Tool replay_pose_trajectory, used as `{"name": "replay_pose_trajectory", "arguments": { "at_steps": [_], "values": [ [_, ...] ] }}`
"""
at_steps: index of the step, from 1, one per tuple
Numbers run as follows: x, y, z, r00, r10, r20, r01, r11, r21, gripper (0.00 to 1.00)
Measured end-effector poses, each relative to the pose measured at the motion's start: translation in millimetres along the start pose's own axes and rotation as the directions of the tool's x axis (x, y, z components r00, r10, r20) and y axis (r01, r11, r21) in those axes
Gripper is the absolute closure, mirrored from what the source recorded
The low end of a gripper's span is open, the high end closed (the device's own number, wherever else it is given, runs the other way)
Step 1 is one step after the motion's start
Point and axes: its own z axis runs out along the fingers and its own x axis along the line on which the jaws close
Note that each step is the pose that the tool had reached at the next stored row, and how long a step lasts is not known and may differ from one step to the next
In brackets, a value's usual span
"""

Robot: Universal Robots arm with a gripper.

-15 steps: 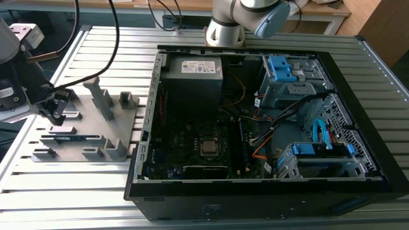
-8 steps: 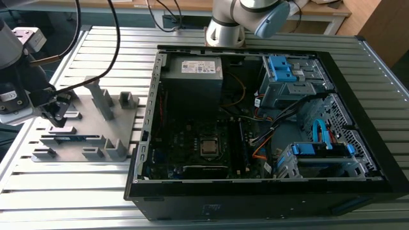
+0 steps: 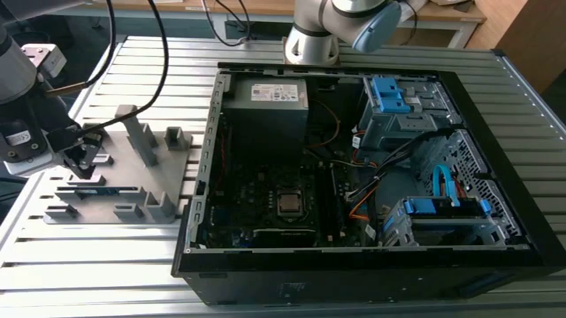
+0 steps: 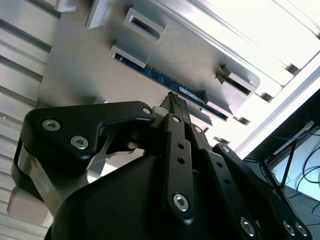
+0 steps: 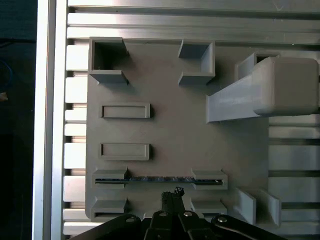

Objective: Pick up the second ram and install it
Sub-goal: 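Reach for the second ram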

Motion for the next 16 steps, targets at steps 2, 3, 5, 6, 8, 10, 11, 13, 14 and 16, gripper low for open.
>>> {"name": "replay_pose_trajectory", "arguments": {
  "at_steps": [2, 3, 5, 6, 8, 10, 11, 13, 14, 16],
  "values": [
    [0.0, -0.1, 2.0, 1.0000, 0.000, -0.0001, 0.000, 1.0000, 0.0000, 0.90],
    [0.1, -0.1, 3.2, 1.0000, 0.000, -0.0001, 0.000, 1.0000, 0.0000, 0.90],
    [0.1, -0.2, 5.7, 1.0000, 0.000, -0.0001, 0.000, 1.0000, 0.0000, 0.90],
    [0.1, -0.2, 7.0, 1.0000, 0.000, 0.0000, 0.000, 1.0000, -0.0001, 0.90],
    [0.2, -0.3, 8.6, 1.0000, -0.001, -0.0001, 0.001, 1.0000, 0.0000, 0.90],
    [0.2, -0.3, 8.7, 1.0000, 0.000, -0.0002, 0.000, 1.0000, 0.0001, 0.90],
    [0.2, -0.3, 8.8, 1.0000, 0.000, -0.0001, 0.000, 1.0000, 0.0000, 0.90],
    [0.2, -0.3, 8.8, 1.0000, 0.000, -0.0001, 0.000, 1.0000, 0.0000, 0.90],
    [0.2, -0.3, 8.8, 1.0000, 0.000, -0.0001, 0.000, 1.0000, 0.0000, 0.90],
    [0.2, -0.3, 8.9, 1.0000, 0.000, -0.0001, 0.000, 1.0000, 0.0000, 0.90]
  ]
}}
